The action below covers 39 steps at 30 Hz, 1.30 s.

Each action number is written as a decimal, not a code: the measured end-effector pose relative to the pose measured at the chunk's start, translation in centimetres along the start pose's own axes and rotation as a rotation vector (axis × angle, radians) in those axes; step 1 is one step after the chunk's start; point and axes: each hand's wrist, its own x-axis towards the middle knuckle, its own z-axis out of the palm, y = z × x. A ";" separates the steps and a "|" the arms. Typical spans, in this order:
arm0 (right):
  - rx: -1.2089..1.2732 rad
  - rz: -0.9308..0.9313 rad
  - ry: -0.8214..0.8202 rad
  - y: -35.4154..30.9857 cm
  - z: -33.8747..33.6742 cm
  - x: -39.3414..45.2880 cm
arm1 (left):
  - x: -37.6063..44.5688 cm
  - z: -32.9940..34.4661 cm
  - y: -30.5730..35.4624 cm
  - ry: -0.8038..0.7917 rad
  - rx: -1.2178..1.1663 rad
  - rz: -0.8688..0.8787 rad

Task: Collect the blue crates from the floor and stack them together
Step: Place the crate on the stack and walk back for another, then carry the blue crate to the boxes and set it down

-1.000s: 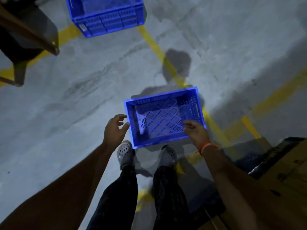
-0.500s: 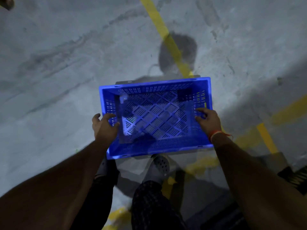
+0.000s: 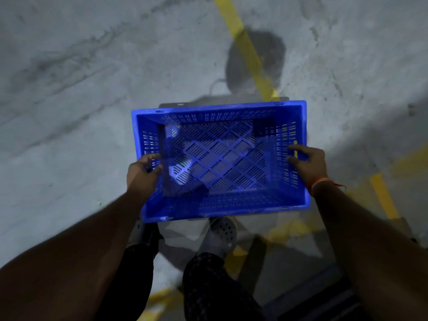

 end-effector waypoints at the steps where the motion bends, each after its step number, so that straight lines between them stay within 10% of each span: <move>1: -0.010 -0.001 -0.005 0.4 0.0 0.4 | 0.2 -0.2 0.0 -0.010 0.004 0.008; 20: 0.017 0.048 -0.161 -5.1 -3.9 -7.3 | -1.7 -9.1 4.3 -0.034 0.132 0.157; 39: 0.048 -0.294 -0.122 -40.1 -20.9 -33.0 | -25.4 -48.8 9.3 0.257 -0.097 0.197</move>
